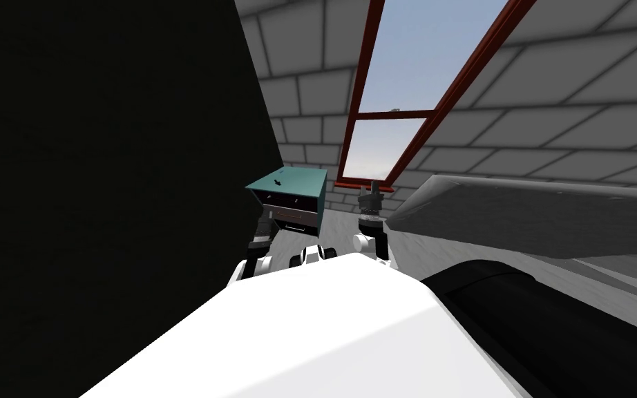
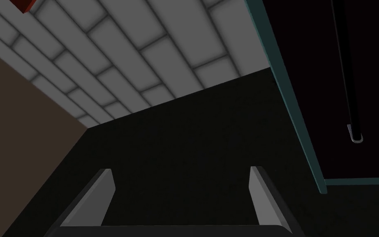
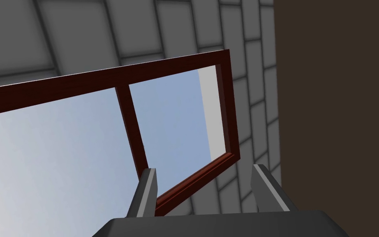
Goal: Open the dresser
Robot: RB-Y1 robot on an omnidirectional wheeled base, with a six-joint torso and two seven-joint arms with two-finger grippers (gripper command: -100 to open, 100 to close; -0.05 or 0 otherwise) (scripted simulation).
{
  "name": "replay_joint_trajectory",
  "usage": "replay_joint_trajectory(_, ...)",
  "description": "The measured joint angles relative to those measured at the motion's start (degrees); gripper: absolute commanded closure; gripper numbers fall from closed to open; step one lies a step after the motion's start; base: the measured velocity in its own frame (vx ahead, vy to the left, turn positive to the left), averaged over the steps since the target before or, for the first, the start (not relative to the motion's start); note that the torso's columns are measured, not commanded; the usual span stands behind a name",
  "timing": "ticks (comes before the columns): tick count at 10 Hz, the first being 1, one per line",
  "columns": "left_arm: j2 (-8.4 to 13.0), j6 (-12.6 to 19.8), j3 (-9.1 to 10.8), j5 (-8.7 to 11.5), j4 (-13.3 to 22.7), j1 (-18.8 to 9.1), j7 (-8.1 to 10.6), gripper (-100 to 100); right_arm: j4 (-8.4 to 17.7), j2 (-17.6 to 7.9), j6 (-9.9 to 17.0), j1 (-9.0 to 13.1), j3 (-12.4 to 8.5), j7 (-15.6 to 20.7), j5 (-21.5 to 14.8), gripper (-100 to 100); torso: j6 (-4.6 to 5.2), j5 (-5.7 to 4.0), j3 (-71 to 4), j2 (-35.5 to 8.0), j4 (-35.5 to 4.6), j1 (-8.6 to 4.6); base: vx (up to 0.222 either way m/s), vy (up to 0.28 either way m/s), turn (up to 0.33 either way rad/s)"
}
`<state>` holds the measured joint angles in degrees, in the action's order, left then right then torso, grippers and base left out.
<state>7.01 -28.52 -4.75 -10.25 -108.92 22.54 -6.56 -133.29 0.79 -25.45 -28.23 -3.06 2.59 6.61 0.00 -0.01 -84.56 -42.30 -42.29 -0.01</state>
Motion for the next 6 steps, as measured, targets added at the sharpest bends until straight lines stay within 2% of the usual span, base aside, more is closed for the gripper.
replay_joint_trajectory(3,-0.73,-1.22,-0.87,-0.81,4.88,-1.30,-1.00,-100,0.00,0.00,0.00,-0.01,0.00,0.00,0.00,0,0.00,0.03,-0.06,0.09,0.03,0.09,0.101,0.046,-0.065)
replay_joint_trajectory(6,-0.32,-1.88,-1.52,-1.42,8.33,-2.28,-1.73,-100,0.00,0.00,0.00,0.00,0.00,0.00,0.00,0,0.00,-0.02,0.04,-0.07,-0.02,-0.06,0.073,0.023,-0.050)
